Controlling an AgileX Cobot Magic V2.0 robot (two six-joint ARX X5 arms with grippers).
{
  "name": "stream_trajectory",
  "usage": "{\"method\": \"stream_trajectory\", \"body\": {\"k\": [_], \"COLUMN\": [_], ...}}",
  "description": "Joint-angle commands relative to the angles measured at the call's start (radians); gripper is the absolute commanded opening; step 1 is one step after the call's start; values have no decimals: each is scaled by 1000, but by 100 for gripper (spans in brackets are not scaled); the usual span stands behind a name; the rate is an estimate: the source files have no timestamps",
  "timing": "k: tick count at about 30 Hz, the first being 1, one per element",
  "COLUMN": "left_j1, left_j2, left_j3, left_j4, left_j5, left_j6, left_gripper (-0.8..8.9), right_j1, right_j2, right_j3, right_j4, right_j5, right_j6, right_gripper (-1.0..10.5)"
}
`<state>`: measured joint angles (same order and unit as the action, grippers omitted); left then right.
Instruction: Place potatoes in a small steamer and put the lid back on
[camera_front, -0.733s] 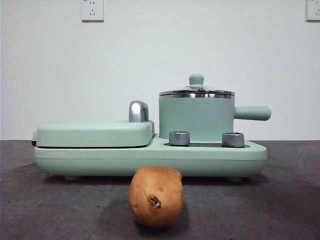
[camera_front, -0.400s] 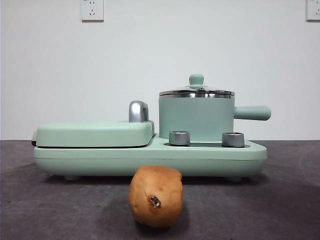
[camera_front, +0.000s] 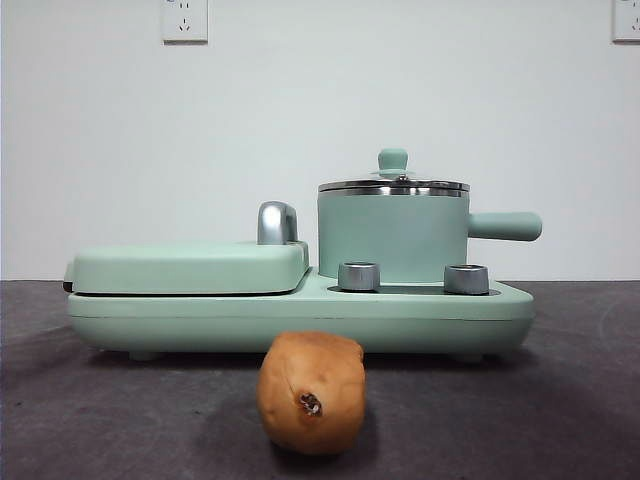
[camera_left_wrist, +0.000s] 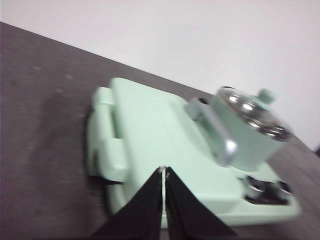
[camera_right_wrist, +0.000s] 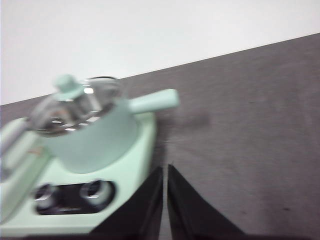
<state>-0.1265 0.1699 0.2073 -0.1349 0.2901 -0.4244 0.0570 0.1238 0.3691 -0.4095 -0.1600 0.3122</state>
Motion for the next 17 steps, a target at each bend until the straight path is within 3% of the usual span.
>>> {"method": "stream_trajectory", "body": {"k": [1,8,17], "left_j1": [-17,-59,-106], "left_j2": [79,330,637], "left_j3": [98,374,697], "left_j4": [-32,-177,-395], "left_j5": [30,103,237], "left_j6": [-10,48,180], "left_gripper": [7,7,7], "right_j1": [17,49,93], "right_j2": [63,262,460], "right_j3": [100,333,542], "right_j4": [-23,-140,-258], "right_j5": [-48,-218,-446], "right_j6": [13,-35,-109], "right_gripper": [12,12,12]}}
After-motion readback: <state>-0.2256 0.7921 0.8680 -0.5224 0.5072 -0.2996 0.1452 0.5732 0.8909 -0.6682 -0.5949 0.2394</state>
